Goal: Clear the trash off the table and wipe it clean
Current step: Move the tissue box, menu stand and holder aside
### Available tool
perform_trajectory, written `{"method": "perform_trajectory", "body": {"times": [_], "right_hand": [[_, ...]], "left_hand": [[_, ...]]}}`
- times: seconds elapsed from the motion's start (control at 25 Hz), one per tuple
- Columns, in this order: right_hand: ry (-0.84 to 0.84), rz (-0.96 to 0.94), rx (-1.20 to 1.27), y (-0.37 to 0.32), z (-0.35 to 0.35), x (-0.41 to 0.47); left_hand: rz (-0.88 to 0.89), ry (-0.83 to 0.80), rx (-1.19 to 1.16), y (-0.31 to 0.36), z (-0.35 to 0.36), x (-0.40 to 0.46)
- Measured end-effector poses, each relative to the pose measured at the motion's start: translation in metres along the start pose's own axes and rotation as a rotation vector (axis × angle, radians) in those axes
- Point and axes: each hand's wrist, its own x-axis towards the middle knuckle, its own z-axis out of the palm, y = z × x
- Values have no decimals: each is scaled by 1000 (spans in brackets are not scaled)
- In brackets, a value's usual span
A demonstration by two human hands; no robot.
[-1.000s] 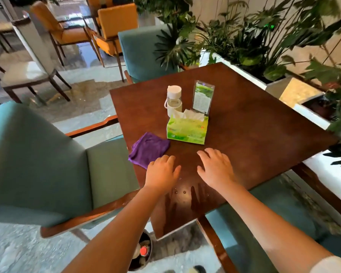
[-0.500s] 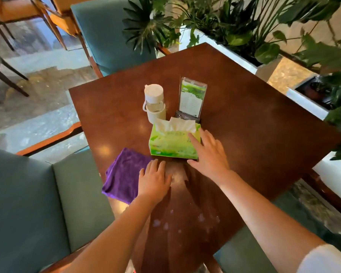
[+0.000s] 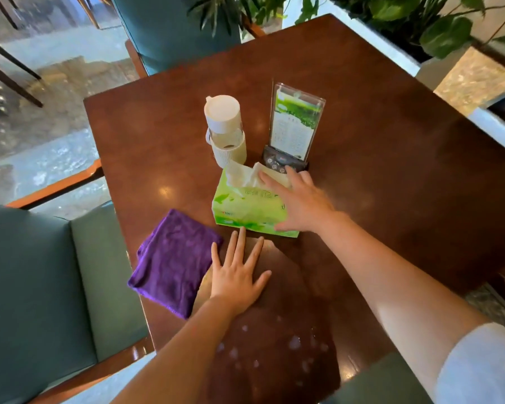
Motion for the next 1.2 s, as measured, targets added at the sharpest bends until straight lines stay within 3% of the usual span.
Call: {"method": "perform_trajectory", "body": {"times": [0.24, 0.44, 0.6, 0.76, 1.0, 1.08, 1.2], "right_hand": [[213, -15, -91, -4, 3, -12], [326, 101, -7, 22, -1, -54], [445, 347, 94, 61, 10, -101], [501, 595, 142, 111, 9, -118], [596, 791, 223, 175, -9, -109], [563, 806, 205, 196, -15, -98], [371, 765, 27, 207, -10, -80]], "left_hand": [[-81, -4, -24, 13, 2, 2], [-81, 34, -36, 31, -7, 20], [7, 69, -116, 58, -16, 63], [-76, 84, -95, 77, -4, 85], [-89, 136, -73, 79, 3, 86], [-92, 150, -69, 79, 4, 87], [-100, 171, -70, 80, 5, 87]]}}
